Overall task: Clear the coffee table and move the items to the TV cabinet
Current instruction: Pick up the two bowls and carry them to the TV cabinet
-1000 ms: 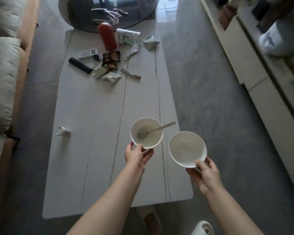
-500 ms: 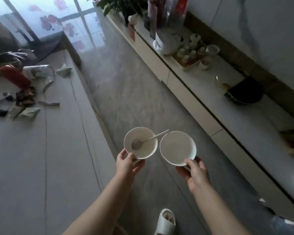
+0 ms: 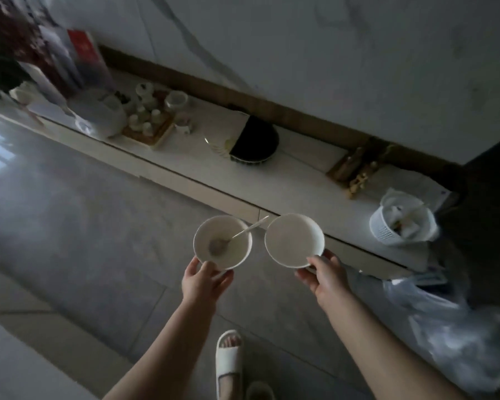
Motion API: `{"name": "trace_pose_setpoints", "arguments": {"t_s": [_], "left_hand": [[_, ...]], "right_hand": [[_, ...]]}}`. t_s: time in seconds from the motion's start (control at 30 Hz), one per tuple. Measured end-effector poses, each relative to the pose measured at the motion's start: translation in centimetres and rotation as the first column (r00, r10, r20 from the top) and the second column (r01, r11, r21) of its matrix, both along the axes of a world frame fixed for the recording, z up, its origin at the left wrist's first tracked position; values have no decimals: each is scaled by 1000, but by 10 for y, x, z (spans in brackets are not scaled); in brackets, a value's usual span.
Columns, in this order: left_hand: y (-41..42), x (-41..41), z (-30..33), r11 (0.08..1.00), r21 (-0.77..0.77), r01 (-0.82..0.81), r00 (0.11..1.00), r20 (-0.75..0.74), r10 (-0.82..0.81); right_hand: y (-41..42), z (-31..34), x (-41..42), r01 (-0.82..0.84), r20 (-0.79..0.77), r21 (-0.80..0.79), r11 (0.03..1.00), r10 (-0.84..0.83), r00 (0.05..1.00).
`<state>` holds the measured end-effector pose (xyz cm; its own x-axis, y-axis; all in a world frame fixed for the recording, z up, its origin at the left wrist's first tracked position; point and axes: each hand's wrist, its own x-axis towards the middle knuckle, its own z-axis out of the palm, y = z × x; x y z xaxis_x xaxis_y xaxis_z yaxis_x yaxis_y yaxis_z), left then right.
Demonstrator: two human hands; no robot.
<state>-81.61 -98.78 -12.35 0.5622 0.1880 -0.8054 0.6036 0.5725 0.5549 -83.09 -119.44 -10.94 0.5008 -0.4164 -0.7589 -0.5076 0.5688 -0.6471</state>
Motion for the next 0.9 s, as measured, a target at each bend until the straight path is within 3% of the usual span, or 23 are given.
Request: {"name": "trace_pose_setpoints", "arguments": {"t_s": [0.13,0.5,0.9], "left_hand": [[-43,44,-5,987,3,158,987,-14,-158],[-146,128,-50,891,89,446,895,-53,-443],[-243,177,-128,855,114,506,861,-125,-493]], "right_hand": [[-36,-5,22,107,-3,-52,993,-108,994],[-118,-57,67,436,-3,31,900,-436,900],[-205,-146,101,443,-133,9,896,-438,889]]}}
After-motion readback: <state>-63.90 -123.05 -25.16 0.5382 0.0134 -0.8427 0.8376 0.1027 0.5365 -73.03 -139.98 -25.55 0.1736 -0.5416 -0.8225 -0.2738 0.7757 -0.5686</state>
